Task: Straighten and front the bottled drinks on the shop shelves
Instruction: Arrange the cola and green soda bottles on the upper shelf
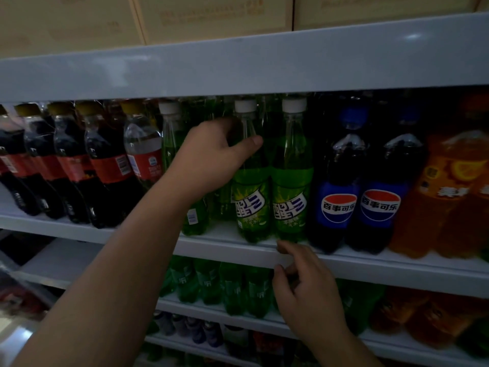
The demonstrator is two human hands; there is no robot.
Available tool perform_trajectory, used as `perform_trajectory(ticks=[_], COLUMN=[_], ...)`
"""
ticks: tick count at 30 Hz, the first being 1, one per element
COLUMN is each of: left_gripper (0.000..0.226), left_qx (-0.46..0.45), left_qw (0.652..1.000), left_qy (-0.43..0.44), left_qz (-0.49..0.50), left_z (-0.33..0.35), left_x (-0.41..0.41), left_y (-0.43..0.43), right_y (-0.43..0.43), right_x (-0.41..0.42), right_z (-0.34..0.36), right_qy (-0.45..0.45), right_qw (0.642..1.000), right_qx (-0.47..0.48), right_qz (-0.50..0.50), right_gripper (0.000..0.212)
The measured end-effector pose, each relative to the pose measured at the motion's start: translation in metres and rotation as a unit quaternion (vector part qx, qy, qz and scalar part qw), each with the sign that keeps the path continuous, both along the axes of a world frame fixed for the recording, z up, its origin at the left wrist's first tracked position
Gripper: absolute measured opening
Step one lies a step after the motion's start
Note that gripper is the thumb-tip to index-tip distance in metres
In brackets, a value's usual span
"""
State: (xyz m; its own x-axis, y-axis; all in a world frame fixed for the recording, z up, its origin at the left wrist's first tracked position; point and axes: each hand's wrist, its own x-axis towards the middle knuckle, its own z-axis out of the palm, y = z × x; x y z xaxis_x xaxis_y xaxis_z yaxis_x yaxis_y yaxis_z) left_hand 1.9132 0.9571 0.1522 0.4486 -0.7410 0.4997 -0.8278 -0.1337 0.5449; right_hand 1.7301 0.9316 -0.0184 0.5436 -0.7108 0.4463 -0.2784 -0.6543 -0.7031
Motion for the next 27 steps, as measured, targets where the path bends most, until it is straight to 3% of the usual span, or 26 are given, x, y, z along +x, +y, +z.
perform_trajectory(ticks=[3, 7, 12, 16, 18, 21, 27], left_gripper=[0.064, 0.07, 0.04, 0.023, 0.023, 0.035, 0.051], left_qx=[-0.025, -0.073, -0.19, -0.282, -0.278, -0.245, -0.174], left_qw=[1.0, 0.993, 0.978, 0.946, 0.934, 0.929, 0.961], left_qy=[0.015, 0.094, 0.077, 0.021, -0.002, -0.028, -0.007], left_qz=[0.006, -0.01, 0.027, 0.16, 0.222, 0.276, 0.217], left_z=[-0.005, -0.021, -0.066, -0.11, -0.125, -0.134, -0.144], left_x=[-0.002, -0.007, -0.013, 0.01, 0.032, 0.06, 0.079], left_y=[0.004, 0.015, 0.043, 0.079, 0.091, 0.098, 0.089], right_y=[0.003, 0.008, 0.022, 0.045, 0.055, 0.06, 0.053], right_x=[-0.001, 0.002, 0.02, 0.063, 0.091, 0.132, 0.172], right_z=[-0.002, -0.005, -0.004, 0.008, 0.019, 0.03, 0.037], right_qy=[0.001, 0.007, -0.003, -0.042, -0.056, -0.07, -0.085], right_qw=[1.0, 1.0, 0.999, 0.993, 0.989, 0.993, 0.994], right_qx=[0.01, 0.012, 0.011, 0.002, 0.032, 0.048, 0.064], right_qz=[0.01, 0.026, 0.049, 0.113, 0.137, 0.085, -0.026], right_gripper=[0.036, 0.033, 0.028, 0.033, 0.045, 0.062, 0.071])
